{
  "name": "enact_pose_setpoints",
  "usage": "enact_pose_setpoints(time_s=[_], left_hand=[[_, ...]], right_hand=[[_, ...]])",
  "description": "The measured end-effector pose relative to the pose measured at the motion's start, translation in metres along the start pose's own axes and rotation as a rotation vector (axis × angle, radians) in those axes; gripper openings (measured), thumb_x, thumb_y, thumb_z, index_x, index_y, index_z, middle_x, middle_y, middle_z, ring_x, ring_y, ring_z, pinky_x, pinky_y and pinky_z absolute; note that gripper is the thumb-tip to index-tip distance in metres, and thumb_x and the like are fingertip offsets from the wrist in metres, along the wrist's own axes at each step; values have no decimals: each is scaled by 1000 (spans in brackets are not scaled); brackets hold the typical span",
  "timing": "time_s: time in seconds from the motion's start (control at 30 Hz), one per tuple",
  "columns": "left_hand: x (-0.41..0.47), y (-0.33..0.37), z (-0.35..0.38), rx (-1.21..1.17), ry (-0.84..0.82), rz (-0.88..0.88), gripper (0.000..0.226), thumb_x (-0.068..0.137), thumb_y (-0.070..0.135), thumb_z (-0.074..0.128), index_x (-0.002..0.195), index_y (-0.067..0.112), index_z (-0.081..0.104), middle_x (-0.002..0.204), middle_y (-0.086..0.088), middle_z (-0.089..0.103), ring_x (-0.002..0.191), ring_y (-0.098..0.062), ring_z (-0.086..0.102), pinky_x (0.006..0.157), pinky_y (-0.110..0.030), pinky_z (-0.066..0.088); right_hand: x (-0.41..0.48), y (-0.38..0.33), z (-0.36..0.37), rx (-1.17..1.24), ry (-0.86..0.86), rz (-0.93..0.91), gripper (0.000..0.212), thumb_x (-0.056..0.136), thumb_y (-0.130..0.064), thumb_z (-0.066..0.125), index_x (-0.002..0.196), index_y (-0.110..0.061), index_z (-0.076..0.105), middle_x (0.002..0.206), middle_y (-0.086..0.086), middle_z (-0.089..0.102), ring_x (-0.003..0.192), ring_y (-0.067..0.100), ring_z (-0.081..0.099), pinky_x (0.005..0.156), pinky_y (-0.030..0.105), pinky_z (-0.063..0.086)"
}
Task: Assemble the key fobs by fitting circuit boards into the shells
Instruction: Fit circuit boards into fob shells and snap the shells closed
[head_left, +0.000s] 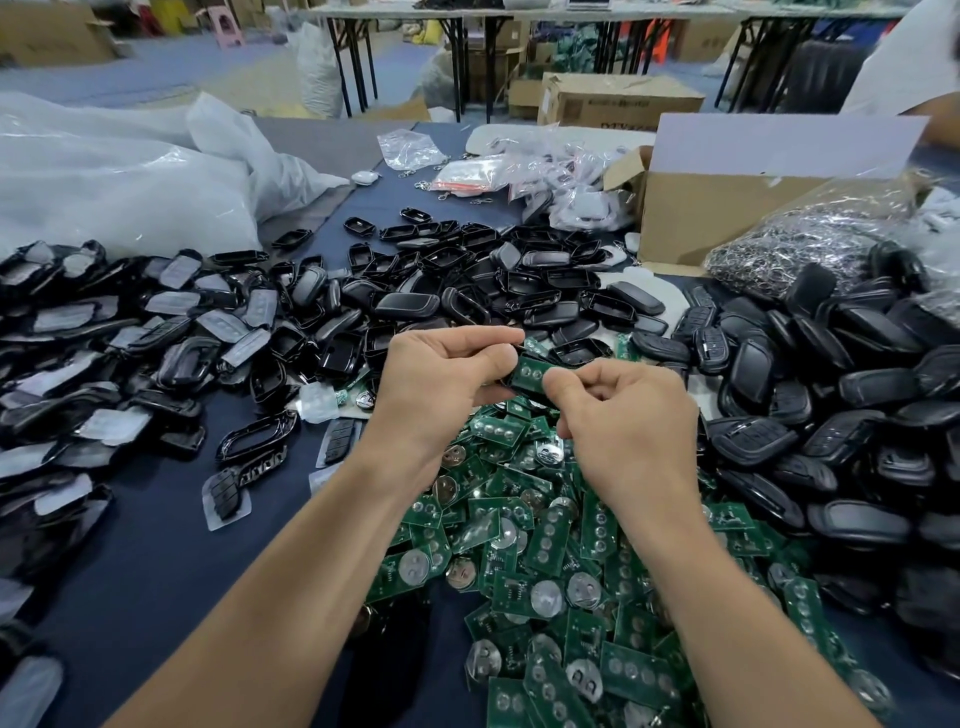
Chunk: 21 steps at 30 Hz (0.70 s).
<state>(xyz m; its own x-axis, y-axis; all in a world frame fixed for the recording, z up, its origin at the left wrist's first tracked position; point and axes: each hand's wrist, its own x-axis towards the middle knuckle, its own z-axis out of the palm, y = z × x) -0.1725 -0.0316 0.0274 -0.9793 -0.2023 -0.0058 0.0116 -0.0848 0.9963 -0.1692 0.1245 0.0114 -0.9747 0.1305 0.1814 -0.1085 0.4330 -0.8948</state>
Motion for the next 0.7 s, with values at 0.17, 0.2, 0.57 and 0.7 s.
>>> enact_pose_setpoints(time_s=[0.17, 0.2, 0.57, 0.7], left_hand=[[-6, -5, 4, 73, -66, 28, 26, 82, -4, 82, 97, 18, 82, 92, 1, 82, 84, -14, 79, 69, -22, 61], [-6, -6, 6, 77, -58, 20, 27, 81, -5, 82, 97, 18, 82, 93, 1, 82, 85, -15, 79, 69, -22, 61], [0, -4, 3, -23, -32, -76, 28, 93, -5, 71, 90, 21, 83, 95, -9, 81, 92, -28, 79, 73, -25, 63], [-1, -3, 2, -35, -31, -84, 27, 93, -5, 71, 90, 20, 83, 96, -10, 81, 93, -29, 79, 71, -24, 63]], right_hand=[[-2, 0, 0, 51, 42, 34, 37, 92, -39, 72, 60, -21, 69, 50, -8, 66, 39, 10, 61, 43, 28, 50], [0, 0, -1, 71, 31, 30, 35, 92, -37, 73, 61, -21, 69, 50, -7, 67, 39, 11, 61, 42, 28, 49], [13, 10, -8, 168, -124, 43, 23, 83, -35, 74, 65, -21, 72, 48, 1, 63, 37, 11, 44, 42, 23, 37], [13, 11, -10, 197, -155, 63, 23, 82, -35, 75, 66, -19, 72, 48, 1, 61, 41, 14, 45, 46, 25, 38]])
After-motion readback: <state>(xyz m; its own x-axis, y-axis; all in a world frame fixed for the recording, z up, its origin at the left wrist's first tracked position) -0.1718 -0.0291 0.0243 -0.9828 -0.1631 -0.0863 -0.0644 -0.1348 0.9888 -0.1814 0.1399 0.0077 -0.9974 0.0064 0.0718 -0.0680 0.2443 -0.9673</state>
